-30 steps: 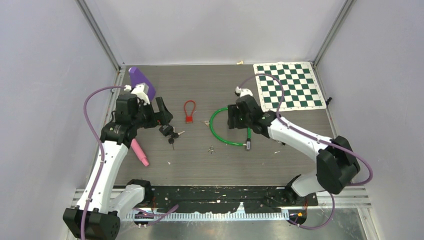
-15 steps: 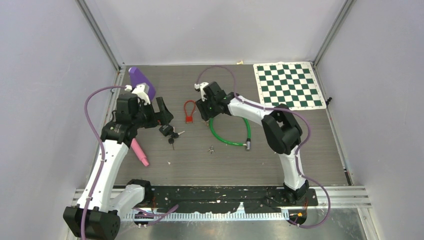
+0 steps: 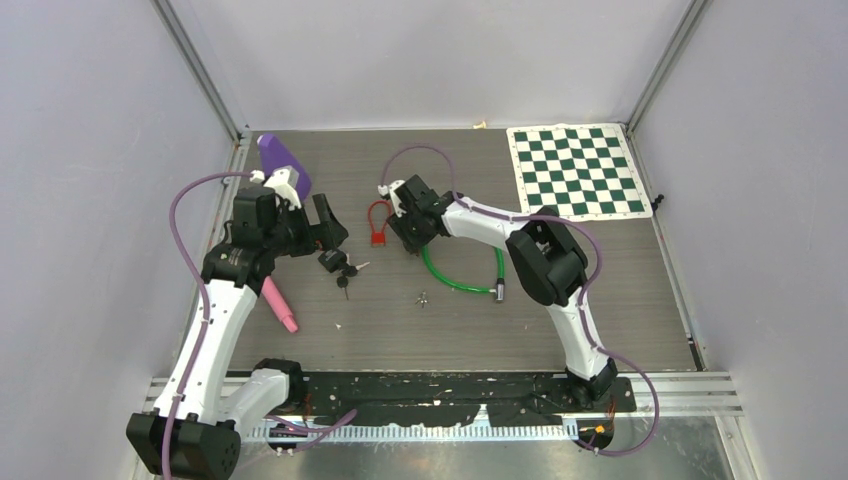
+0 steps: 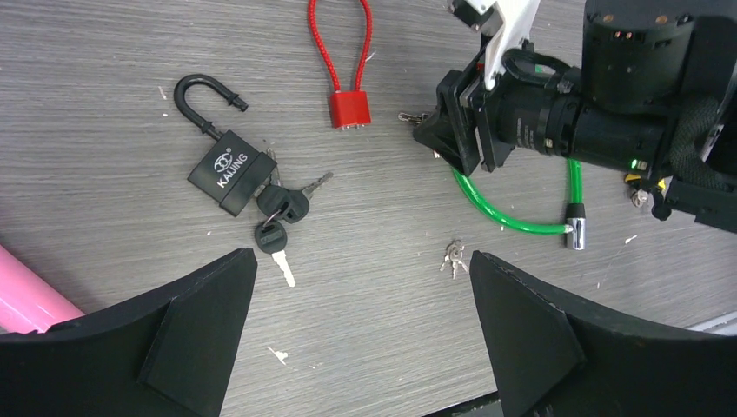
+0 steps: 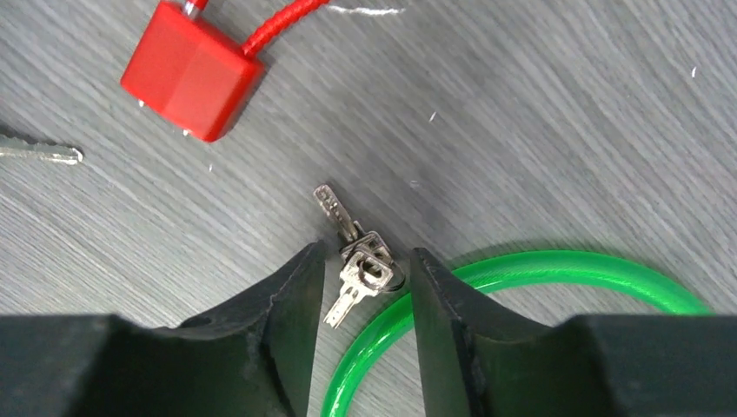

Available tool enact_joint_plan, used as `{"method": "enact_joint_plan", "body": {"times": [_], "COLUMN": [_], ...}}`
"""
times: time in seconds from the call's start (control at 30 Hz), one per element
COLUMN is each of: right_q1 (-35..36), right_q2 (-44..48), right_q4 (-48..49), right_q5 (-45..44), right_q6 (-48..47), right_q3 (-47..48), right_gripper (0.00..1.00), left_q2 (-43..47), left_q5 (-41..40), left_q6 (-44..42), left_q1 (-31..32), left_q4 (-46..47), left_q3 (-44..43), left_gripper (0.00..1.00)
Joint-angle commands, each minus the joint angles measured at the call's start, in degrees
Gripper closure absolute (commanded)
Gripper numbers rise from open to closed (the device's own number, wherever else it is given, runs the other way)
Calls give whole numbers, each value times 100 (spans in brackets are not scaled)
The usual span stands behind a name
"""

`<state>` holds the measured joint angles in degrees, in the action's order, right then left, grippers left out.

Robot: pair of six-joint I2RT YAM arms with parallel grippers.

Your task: Unlock with the key

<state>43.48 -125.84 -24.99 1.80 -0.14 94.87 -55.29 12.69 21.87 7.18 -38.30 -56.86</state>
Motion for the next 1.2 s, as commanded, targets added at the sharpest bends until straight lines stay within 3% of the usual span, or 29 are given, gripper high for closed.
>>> {"method": "enact_joint_plan", "body": {"times": [0.0, 0.2, 0.3, 0.6, 0.93, 1.17], "right_q1": [287, 536, 580, 617, 653, 790], "right_q2": [299, 868, 1291, 2742, 3408, 4265], "right_q4": [-534, -189, 268, 1428, 863, 397], "right_q5": [-335, -682, -365, 665, 528, 567], "right_q6": [-124, -44, 227, 865, 1100, 1630], "right_q3": [-540, -1282, -1690, -3096, -3780, -4892], "right_gripper": [58, 86, 93, 94, 95, 94], "left_q2": [43, 18, 95, 372, 673, 743], "left_q5": [129, 274, 489, 1669, 1757, 1703], "left_q6": [-3, 34, 103, 1059, 1090, 1169], "left_q1": [25, 25, 57, 82, 485, 779], "left_q4": [237, 262, 364, 1082, 981, 949], "left_q3": [-18, 8, 85, 1403, 2056, 2333], "left_gripper": [3, 3, 3, 4, 7, 7]}}
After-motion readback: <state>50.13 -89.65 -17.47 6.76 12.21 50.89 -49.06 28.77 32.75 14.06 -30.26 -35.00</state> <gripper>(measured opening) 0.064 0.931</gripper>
